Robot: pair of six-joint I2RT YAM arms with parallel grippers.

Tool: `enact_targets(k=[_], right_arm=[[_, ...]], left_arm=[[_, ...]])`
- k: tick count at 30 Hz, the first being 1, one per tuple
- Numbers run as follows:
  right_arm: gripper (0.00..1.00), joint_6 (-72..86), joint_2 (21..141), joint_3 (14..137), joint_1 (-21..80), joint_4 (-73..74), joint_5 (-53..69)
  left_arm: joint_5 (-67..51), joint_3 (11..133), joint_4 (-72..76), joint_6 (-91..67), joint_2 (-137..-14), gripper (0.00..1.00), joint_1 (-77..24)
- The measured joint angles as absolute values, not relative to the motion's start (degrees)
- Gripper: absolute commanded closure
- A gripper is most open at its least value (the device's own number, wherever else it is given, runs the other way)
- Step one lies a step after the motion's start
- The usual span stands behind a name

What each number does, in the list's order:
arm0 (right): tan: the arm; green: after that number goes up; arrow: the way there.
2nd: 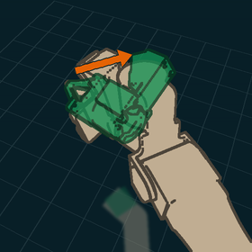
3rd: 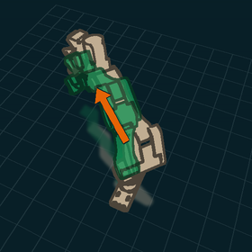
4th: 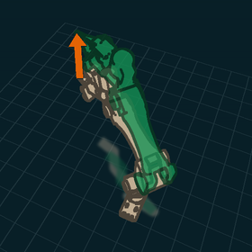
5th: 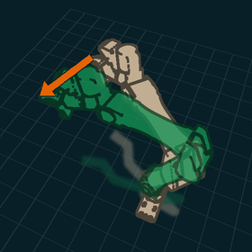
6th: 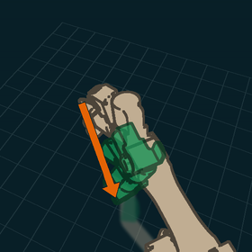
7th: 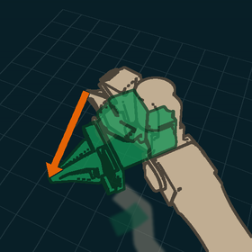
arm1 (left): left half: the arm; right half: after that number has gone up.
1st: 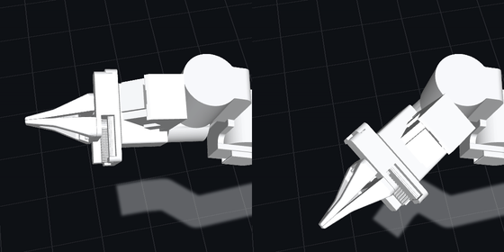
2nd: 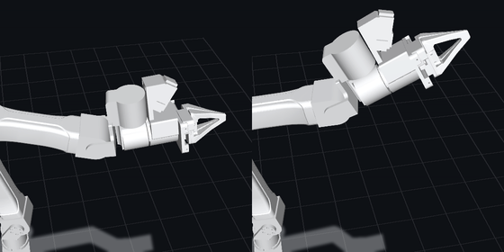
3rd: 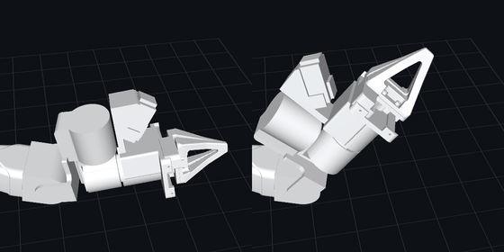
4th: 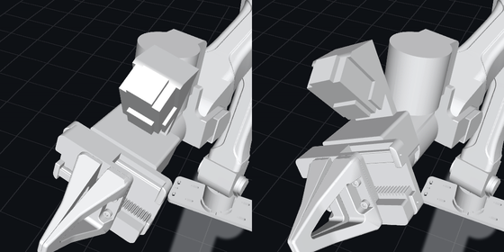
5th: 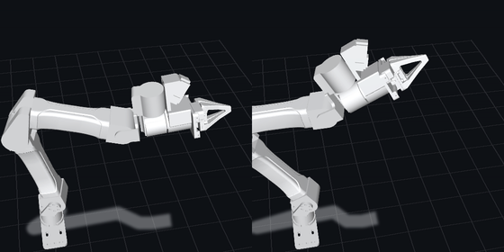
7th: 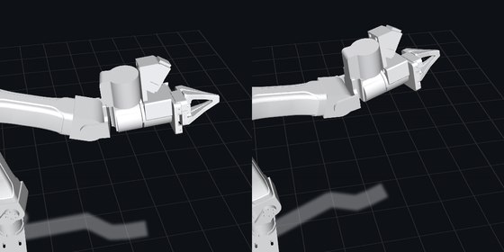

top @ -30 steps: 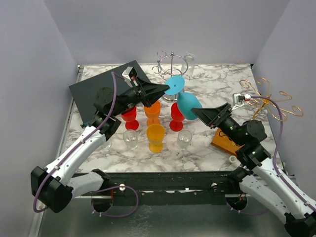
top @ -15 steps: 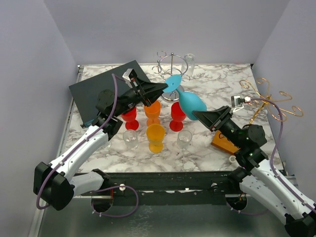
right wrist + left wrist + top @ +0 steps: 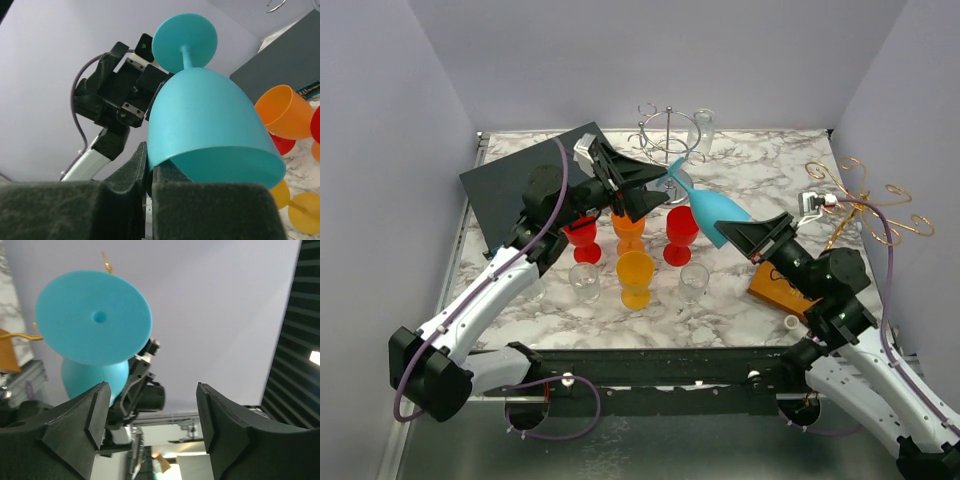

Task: Take the wine glass off the wine glass rack
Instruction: Place the wine glass at the center of the board.

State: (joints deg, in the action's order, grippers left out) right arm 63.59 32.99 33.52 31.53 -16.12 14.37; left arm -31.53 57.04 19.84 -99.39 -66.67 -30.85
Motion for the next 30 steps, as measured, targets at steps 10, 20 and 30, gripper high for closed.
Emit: enact_targets(k=[10,20,30], right_arm=[[0.99,59.61,32.36,44.12,31.51,3.36,9.1],[0.99,58.15,36.42,53.89,31.51,22.06,1.21],[0.99,57.25,38.06,58.85,31.53,35.53,-5.82]], left_arm=[[-27.46,76.55,-10.5,-69.58,-68.34,0.35,-31.16],[-15.84,88.82,-27.46,-47.7,-77.1,0.4,-39.59],[-11.07,92.25,-31.27,-40.47,-82.48,0.41,-42.68]])
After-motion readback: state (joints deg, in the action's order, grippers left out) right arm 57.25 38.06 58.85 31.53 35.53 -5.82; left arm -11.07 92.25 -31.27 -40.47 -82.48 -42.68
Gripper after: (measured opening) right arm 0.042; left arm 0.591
